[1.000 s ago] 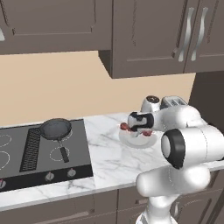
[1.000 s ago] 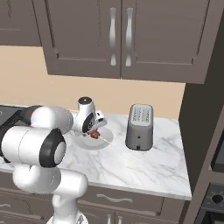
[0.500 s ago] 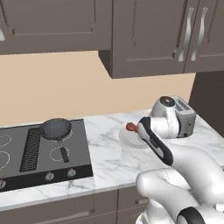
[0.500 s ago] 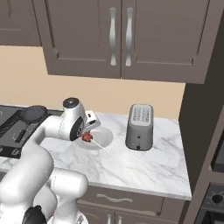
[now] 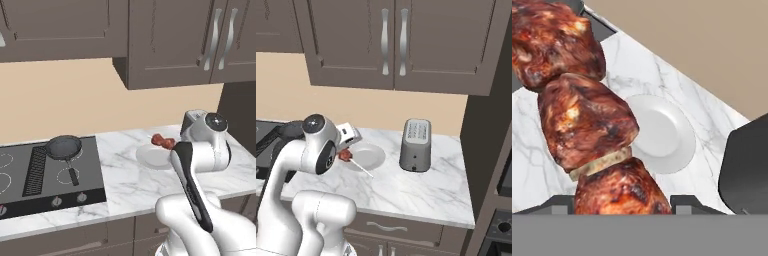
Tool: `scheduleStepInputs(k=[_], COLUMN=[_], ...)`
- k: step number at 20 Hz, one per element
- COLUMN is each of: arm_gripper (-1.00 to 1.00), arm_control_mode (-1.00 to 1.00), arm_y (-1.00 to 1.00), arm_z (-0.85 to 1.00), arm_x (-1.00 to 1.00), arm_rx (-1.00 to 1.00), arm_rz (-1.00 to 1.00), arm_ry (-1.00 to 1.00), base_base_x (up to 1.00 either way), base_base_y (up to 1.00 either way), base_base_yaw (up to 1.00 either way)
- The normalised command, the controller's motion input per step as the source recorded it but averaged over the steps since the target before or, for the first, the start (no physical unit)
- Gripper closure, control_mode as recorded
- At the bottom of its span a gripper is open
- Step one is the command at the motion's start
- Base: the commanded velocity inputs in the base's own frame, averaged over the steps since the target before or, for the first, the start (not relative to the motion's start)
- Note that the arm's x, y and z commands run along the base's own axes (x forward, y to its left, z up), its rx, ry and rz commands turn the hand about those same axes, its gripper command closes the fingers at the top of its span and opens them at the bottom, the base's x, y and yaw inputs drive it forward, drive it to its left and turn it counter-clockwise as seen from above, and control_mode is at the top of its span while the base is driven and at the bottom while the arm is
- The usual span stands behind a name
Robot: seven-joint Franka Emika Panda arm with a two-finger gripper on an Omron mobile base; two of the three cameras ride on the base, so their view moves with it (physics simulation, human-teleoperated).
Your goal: Place the cold items (sweet potato and lime) from the fridge in one tupperware on the dining counter. Place the warm items (hot dog and kebab skewer) in the stove area in another tupperware.
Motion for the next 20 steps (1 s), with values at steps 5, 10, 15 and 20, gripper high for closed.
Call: scheduleStepInputs(k=[5,10,15,20], arm_gripper=[1.0,1.0,1.0,1.0], arm_control_mode=[-1.0,1.0,1.0,1.0], arm_y=[0.06,0.21,0.0,0.0], arm_z=[0.74,0.28,0.0,0.0], arm_x=[-0.65,-0.6,0.0,0.0], arm_rx=[-0.05,-0.07,0.0,0.0], arm_rz=[0.0,0.0,0.0,0.0], arm_ry=[-0.24,-0.13,0.0,0.0], base_base_x=[0.0,-0.19,-1.0,-1.0], base_base_y=[0.0,0.08,0.42,0.38], base_base_yaw=[0.0,-0.01,-0.03,0.0])
